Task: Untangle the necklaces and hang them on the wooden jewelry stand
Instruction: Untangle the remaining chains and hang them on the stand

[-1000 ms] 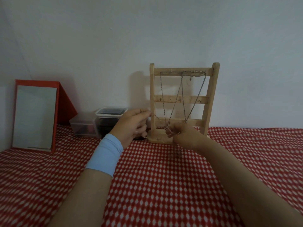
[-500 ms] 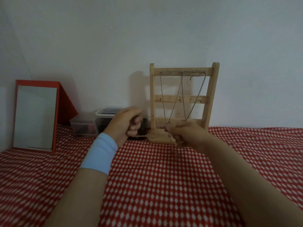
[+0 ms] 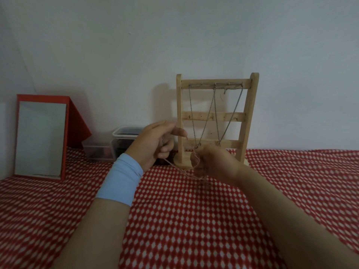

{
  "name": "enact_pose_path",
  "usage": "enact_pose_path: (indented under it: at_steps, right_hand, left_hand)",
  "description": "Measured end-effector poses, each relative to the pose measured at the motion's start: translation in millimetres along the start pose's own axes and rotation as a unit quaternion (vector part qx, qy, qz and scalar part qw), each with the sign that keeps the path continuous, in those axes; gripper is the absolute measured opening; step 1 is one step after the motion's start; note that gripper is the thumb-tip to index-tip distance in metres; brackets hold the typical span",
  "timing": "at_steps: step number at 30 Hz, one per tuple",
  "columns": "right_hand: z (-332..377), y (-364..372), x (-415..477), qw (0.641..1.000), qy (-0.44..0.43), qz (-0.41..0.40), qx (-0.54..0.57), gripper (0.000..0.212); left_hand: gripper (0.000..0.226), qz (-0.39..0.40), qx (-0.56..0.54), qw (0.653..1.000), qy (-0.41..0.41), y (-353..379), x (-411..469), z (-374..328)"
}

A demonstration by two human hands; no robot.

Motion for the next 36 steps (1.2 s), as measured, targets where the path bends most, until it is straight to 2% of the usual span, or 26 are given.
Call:
enact_pose_path:
  at_steps: [2,4,9,16,18,22,25,28,33,36]
  right_hand:
    - [1.7,0.7,-1.4,1.000,-0.004,0.009,0.021,0.036]
    - [2.2,0.1,-1.7,1.000,-0.006,-0.004,-0.007,0.033]
    - [2.5,-4.1,-4.9,0.993,-0.039,-0.077,-0.079,0.033]
    - [-4.2,-17.3,-7.2,0.994,-0.011,-0.088,-0.056,0.026]
    - [-9.9,-23.5,-5.3,0.994,0.015,-0.108,0.003,0.024]
    - [-20.4,-32.7,-2.5,0.979,0.080,-0.173,0.076,0.025]
    - [-18.7,-31.7,-2.7,0.945,0.097,-0.204,0.237,0.030]
    - [-13.2,-32.6,-2.2,0.873,0.060,-0.237,0.422,0.032]
    - [-7.5,-31.0,-1.3,0.797,-0.041,-0.239,0.554,0.046]
    - [-7.4,-31.2,-0.7,0.772,-0.040,-0.199,0.602,0.047]
  left_hand:
    - [0.023,-0.018,-0.005,1.000,0.002,-5.8,1.6,-1.5]
    - [0.021,-0.027,0.002,1.000,0.004,-10.7,2.3,-1.7]
    - [0.026,-0.024,0.008,1.000,0.005,-13.5,-1.0,-6.1]
    - [0.026,-0.041,0.061,0.997,0.015,-16.4,-2.1,-6.2]
    - [0.031,-0.055,0.013,0.998,0.039,-14.7,-1.4,-6.8]
    - [0.047,-0.095,-0.206,0.971,0.078,-26.7,-1.7,-10.3]
    - [0.037,-0.131,-0.216,0.964,0.083,-38.5,-3.2,-7.6]
    - [0.028,-0.163,-0.170,0.969,0.071,-42.0,-2.4,-2.6]
    - [0.016,-0.201,-0.118,0.971,0.055,-52.6,-1.1,1.1]
    - [0.017,-0.227,-0.136,0.964,0.042,-58.4,-2.4,2.9]
Point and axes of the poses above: each hand's wrist, its own x-axis towards the middle knuckle, its own y-axis out of the palm, z = x × y, the point moved 3 cm from there along x, towards the middle knuckle, and after that the axes turned 1 degree about -z, right-handed, at the moved point
